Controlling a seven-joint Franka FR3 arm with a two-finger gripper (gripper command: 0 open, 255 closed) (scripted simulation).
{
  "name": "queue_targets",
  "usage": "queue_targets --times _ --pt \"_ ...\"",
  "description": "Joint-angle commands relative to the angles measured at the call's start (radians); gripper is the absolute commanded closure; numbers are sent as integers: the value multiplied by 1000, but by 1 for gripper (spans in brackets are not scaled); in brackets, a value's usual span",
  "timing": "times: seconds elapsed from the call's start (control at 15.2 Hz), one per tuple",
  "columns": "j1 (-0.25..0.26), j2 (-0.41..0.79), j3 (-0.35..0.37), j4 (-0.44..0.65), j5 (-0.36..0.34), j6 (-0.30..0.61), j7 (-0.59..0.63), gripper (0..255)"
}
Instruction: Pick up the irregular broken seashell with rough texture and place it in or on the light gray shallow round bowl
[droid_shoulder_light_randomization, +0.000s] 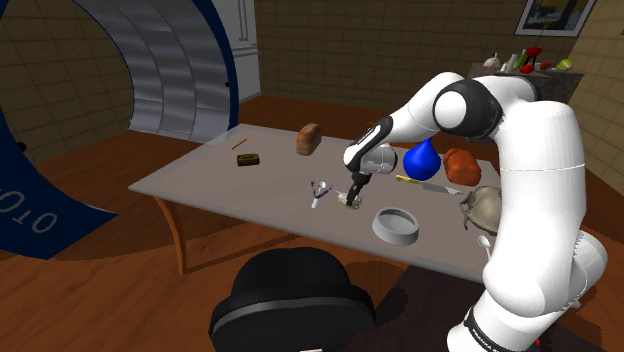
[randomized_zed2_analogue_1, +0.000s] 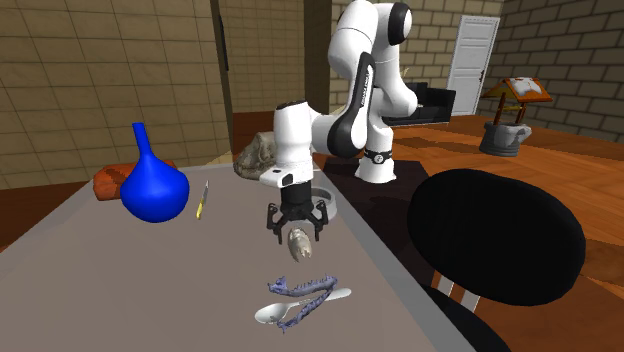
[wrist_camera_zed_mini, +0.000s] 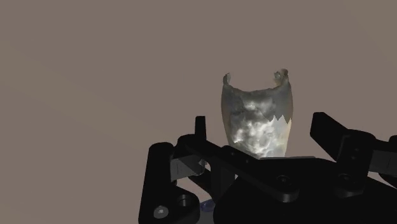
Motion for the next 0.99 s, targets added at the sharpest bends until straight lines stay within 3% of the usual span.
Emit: queue_targets --times 0.0,0.26,0.33,0.92 --pt "0 1 0 0 1 2 0 0" --pt "0 1 0 0 1 2 0 0" --pt "0 1 0 0 1 2 0 255" --pt "0 1 0 0 1 2 0 255"
